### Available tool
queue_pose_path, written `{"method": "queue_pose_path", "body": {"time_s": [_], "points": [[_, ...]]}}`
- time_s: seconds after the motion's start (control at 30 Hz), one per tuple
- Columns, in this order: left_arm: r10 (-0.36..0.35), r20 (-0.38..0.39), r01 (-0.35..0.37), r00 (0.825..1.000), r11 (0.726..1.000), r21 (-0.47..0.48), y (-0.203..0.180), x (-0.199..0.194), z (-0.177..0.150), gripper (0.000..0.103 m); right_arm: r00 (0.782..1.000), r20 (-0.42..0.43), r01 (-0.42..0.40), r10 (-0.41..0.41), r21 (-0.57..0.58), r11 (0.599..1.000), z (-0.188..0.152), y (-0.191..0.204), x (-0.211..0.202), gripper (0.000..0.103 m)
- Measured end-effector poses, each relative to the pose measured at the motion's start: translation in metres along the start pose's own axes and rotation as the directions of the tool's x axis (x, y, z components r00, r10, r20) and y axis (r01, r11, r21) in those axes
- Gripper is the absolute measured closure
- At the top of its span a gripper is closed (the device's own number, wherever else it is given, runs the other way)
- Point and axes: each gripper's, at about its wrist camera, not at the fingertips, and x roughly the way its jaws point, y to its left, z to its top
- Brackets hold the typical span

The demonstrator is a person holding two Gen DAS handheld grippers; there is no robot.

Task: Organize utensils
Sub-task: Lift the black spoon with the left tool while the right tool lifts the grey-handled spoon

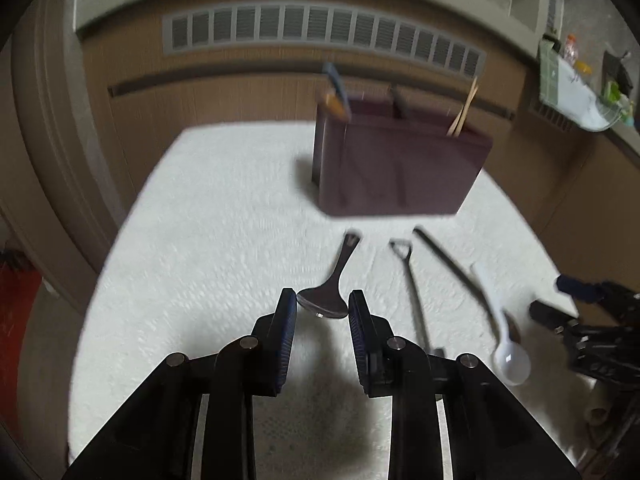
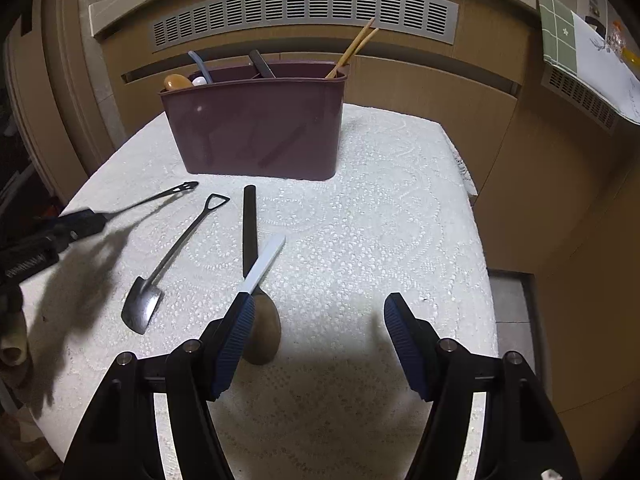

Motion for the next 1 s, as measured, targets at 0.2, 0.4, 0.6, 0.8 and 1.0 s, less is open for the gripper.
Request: {"method": "queue_pose_path", "body": {"time_s": [0.2,0.4,0.6,0.8,1.0], "points": [[-0.008,0.09,0.007,0.996,1.0,0.02,-0.004,-0.023,0.023,0.076,0.989,-0.104,-0.104,0.109,0.055,0.993,0.026,0.012,0.033,0.055],[-0.026,0.109,0.023,0.994,0.999,0.023,-0.003,-0.029,0.03,0.081,0.984,-0.175,-0.043,0.041,-0.006,0.999,0.039,0.038,0.063,0.085],[-0.033,0.123,0.029,0.992,0.999,0.034,-0.005,-0.034,0.033,0.081,0.993,-0.097,-0.069,0.066,-0.035,0.997,0.038,0.04,0.028,0.092],[-0.039,0.041,0.038,0.998,0.999,0.008,0.01,-0.021,0.023,0.08,0.997,-0.044,-0.065,0.063,-0.041,0.997,0.038,0.032,-0.002,0.092],[-0.073,-0.076,0.072,0.994,0.997,-0.014,0.028,-0.014,-0.024,0.06,0.994,-0.047,-0.096,0.096,-0.012,0.995,0.034,0.022,-0.005,0.092]]}}
